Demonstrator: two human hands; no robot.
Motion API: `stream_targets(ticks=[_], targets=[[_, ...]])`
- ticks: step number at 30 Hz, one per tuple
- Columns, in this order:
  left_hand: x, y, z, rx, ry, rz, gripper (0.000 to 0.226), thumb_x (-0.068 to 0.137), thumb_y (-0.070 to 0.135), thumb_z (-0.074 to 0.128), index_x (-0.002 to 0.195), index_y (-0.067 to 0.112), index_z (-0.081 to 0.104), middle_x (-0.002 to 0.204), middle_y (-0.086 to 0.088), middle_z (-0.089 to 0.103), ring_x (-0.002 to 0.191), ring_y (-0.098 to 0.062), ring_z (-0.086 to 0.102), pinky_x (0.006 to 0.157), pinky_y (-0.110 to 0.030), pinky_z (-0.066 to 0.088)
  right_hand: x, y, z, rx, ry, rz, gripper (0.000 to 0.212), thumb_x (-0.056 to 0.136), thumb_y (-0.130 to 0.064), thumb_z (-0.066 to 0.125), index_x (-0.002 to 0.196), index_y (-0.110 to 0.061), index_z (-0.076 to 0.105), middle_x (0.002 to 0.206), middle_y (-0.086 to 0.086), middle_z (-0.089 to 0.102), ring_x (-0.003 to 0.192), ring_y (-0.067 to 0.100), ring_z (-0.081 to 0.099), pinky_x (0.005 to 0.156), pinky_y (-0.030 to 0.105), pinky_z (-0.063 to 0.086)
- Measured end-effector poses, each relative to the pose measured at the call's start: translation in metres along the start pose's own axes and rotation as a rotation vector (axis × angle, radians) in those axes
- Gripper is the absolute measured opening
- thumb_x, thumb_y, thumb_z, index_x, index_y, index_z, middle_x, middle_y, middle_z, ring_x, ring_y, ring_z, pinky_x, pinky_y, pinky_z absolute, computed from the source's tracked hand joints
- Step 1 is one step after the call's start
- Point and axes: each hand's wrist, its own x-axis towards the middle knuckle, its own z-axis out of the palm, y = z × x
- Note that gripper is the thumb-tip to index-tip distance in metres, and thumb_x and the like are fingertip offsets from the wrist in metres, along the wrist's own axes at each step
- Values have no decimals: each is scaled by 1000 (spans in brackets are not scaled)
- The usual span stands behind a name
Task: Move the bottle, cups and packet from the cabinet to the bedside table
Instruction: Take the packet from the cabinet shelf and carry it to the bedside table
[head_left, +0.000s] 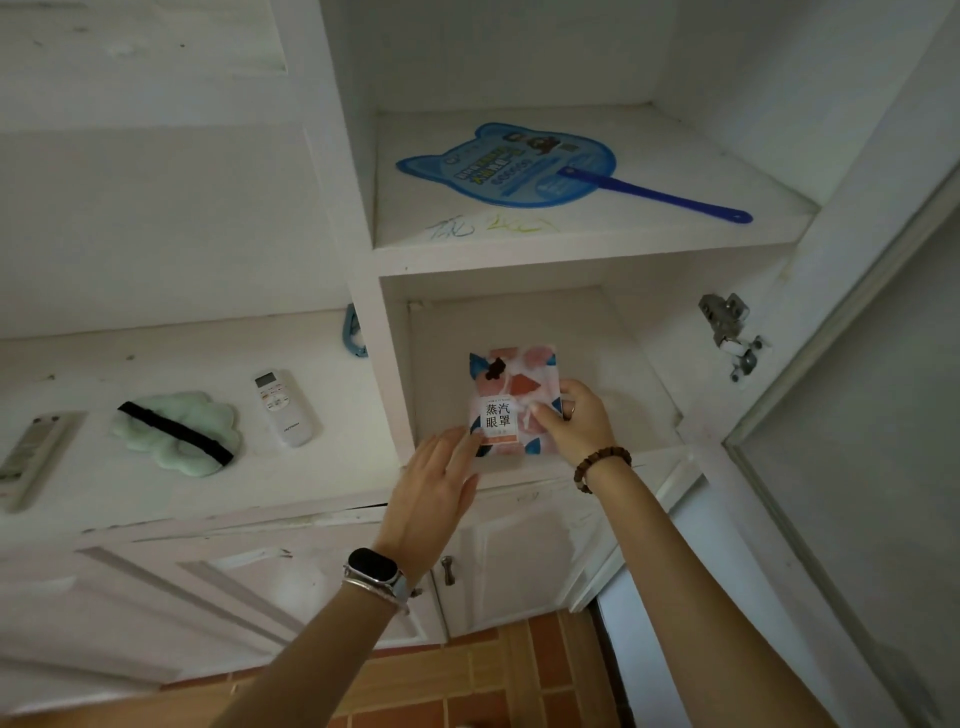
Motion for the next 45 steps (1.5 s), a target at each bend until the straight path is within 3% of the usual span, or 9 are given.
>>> stream_targets(ticks=[5,8,18,22,25,28,36,43,45], targets=[[-38,14,-9,46,15,-105,52,97,37,34,140,8,38,139,-12,49,127,-25,47,114,-41,27,-40,-1,2,8,-102,-62,25,92,-19,62,115,-12,56,97,5,70,83,16,70,66,22,57],[-67,25,-10,51,13,-169,57,96,43,31,142,10,36,143,-11,45,133,-23,41,114,-42,24,-64,6,8,6,-166,-76,23,93,-20,62,114,-12,55,96,3,70,79,11,69,57,15,54],[-177,43,-17,-6,-1,-394,65,97,55,19,148,15,26,152,-2,32,141,-14,26,118,-31,8,-142,21,53,-20,-374,-86,27,93,-21,62,118,-14,53,93,-8,65,76,0,66,57,14,55],[-226,41,-44,19,62,-538,63,95,52,31,146,15,31,149,-4,38,136,-16,36,116,-38,21,-171,12,94,-26,-499,-128,26,93,-22,62,116,-15,55,104,3,69,87,11,70,65,20,58],[-275,40,-68,40,101,-641,66,95,55,26,145,13,33,146,-6,41,133,-19,41,115,-43,25,-205,2,133,-47,-619,-166,22,92,-24,63,112,-18,56,99,1,71,86,12,71,71,29,61],[-336,44,-93,67,167,-764,65,95,54,27,146,14,32,147,-6,40,134,-18,37,112,-46,33,-252,-11,172,-35,-760,-187,16,93,-20,63,107,-18,56,90,-3,71,80,11,71,67,22,58],[-504,98,-158,207,268,-1065,63,96,48,34,145,8,33,149,-6,36,138,-16,34,118,-32,16,-414,-36,254,-50,-1111,-320,14,91,-19,64,102,-19,56,88,3,72,79,17,71,66,28,58],[-607,162,-197,363,372,-1306,62,95,46,36,143,7,35,146,-9,42,134,-18,39,115,-37,27,-544,-51,291,-65,-1372,-412,20,91,-20,65,109,-20,56,95,-2,69,85,14,70,68,28,60],[-630,177,-206,423,397,-1361,61,95,45,38,143,6,36,145,-10,43,133,-20,41,112,-41,33,-576,-56,300,-66,-1438,-441,23,91,-19,65,112,-18,55,96,-1,69,83,12,69,62,21,58]])
